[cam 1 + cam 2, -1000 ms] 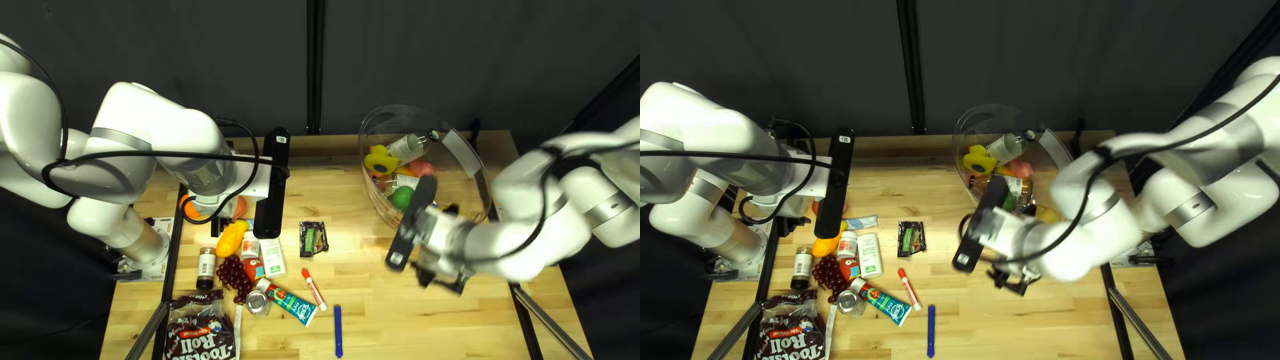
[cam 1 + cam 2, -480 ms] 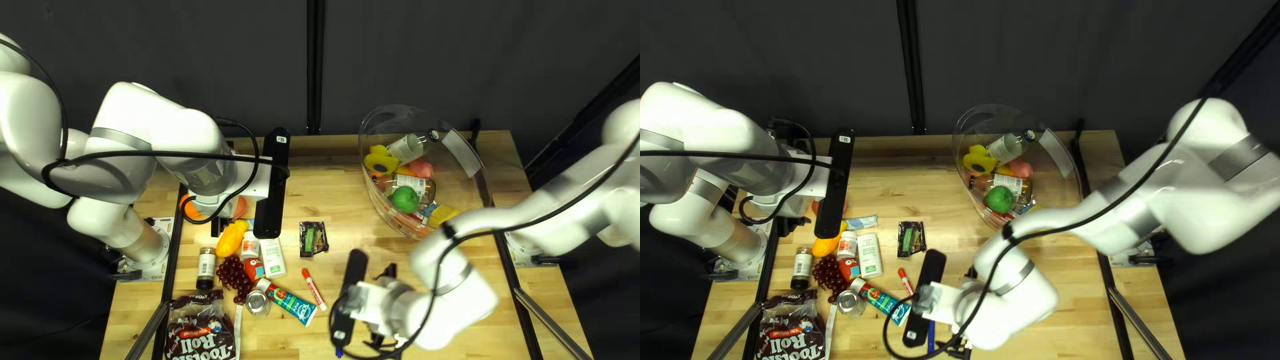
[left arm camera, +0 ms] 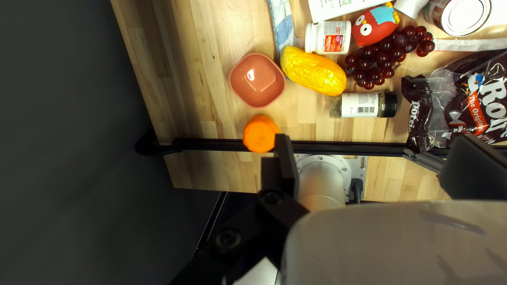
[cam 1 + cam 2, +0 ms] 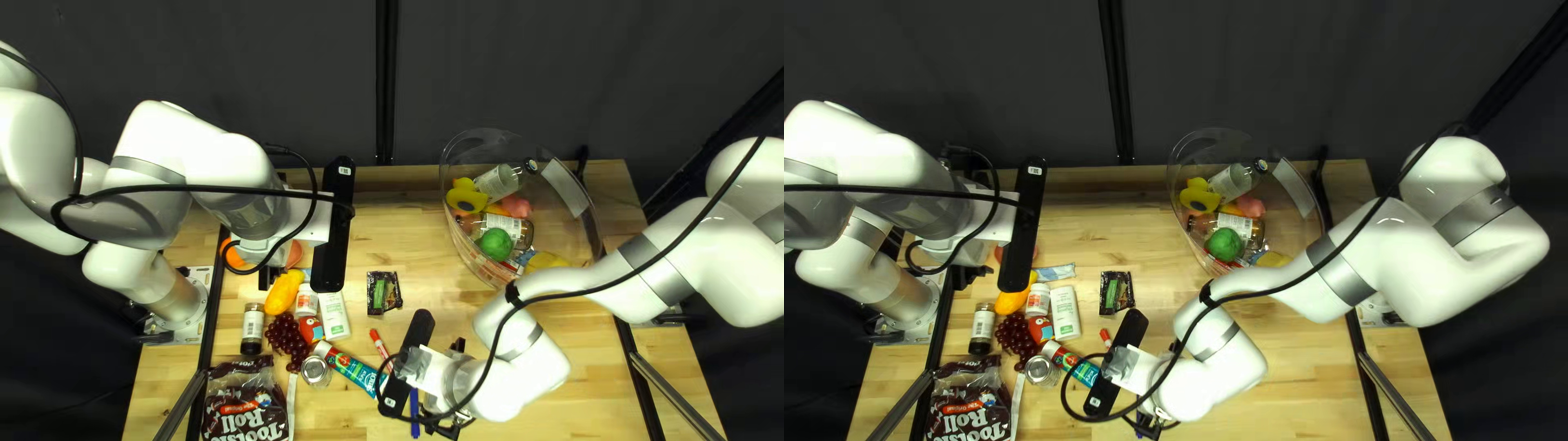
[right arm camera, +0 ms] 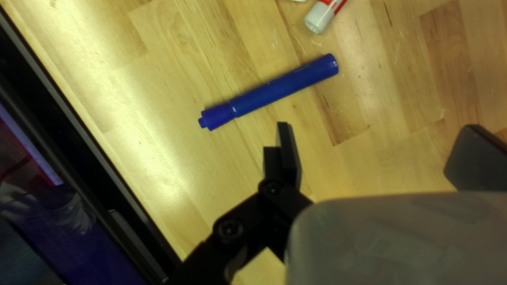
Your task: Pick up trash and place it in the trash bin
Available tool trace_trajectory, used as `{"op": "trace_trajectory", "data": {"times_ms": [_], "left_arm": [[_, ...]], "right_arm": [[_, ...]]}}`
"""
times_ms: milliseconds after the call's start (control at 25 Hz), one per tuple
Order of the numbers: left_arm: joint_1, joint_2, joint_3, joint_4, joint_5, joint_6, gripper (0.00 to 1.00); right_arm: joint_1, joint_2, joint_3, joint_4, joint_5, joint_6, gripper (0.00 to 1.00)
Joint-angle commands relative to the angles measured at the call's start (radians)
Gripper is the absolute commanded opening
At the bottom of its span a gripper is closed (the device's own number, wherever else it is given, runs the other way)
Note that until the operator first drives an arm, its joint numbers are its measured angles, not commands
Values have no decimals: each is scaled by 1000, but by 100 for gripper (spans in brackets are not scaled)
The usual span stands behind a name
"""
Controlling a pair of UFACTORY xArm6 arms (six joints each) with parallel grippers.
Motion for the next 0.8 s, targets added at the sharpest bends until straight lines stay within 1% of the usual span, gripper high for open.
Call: {"op": "trace_trajectory", "data": {"times_ms": [40,120,200,240,280,320,360,400,560,600,720,760,800], "left_arm": [[0,0,0,0,0,0,100],[0,0,0,0,0,0,100],[0,0,0,0,0,0,100],[0,0,0,0,0,0,100],[0,0,0,0,0,0,100],[0,0,0,0,0,0,100],[0,0,0,0,0,0,100],[0,0,0,0,0,0,100],[0,0,0,0,0,0,100],[0,0,0,0,0,0,100],[0,0,0,0,0,0,100],[0,0,0,0,0,0,100],[0,0,0,0,0,0,100]], "right_arm": [[0,0,0,0,0,0,100],[0,0,0,0,0,0,100],[-11,-49,72,0,-41,34,100],[-11,-75,105,-1,-61,70,100],[-9,-84,118,-2,-70,96,100],[-4,-93,131,-2,-82,156,100],[-1,-94,131,1,-83,186,100],[4,-93,125,9,-82,248,100],[21,-53,61,32,-48,410,100],[26,-27,31,37,-42,469,100],[33,44,-35,41,-47,584,100],[33,61,-50,42,-48,602,100],[32,94,-84,48,-45,629,100]]}}
